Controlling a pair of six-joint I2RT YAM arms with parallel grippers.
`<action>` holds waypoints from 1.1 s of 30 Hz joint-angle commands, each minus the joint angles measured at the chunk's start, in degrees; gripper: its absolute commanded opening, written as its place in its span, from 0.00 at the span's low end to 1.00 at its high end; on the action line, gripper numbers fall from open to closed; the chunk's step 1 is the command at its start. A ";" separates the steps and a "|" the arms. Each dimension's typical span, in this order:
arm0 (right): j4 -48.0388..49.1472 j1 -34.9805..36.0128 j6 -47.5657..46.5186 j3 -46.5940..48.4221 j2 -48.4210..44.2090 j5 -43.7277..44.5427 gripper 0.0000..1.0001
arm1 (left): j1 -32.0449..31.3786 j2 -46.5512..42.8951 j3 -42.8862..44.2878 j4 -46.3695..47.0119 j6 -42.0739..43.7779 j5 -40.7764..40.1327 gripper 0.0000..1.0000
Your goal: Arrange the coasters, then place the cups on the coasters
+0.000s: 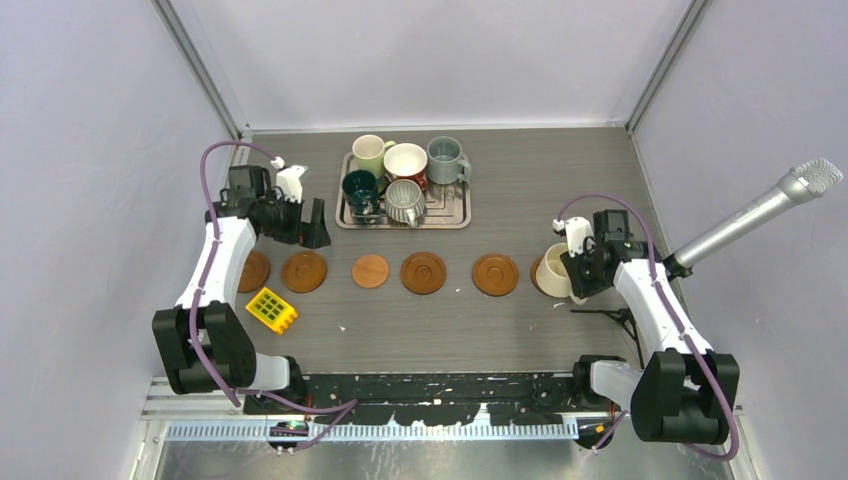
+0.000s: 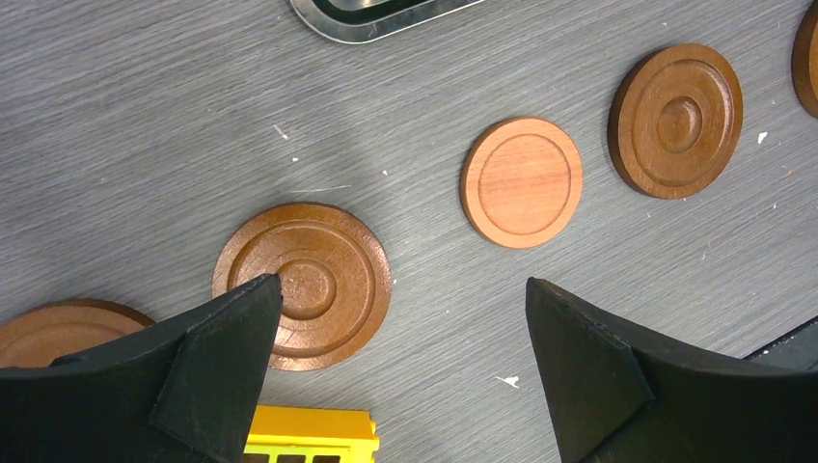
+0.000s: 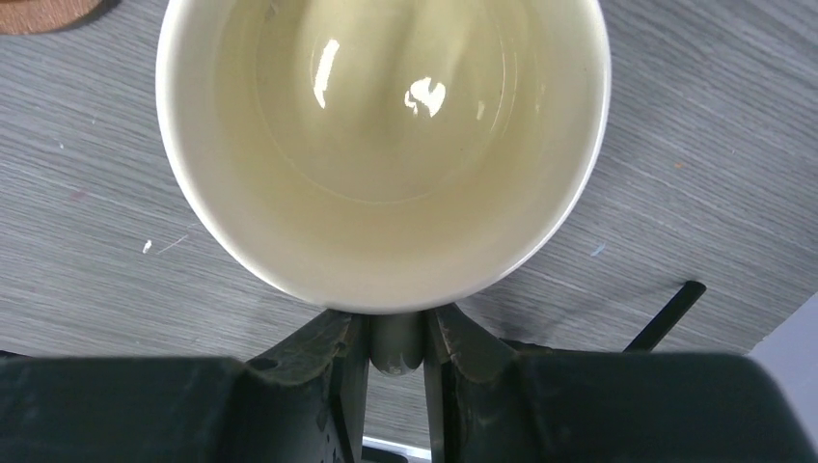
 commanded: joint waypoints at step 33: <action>6.67 -1.06 -6.09 1.56 4.02 4.41 0.48 | -0.07 -1.35 2.32 -0.41 0.50 -0.61 1.00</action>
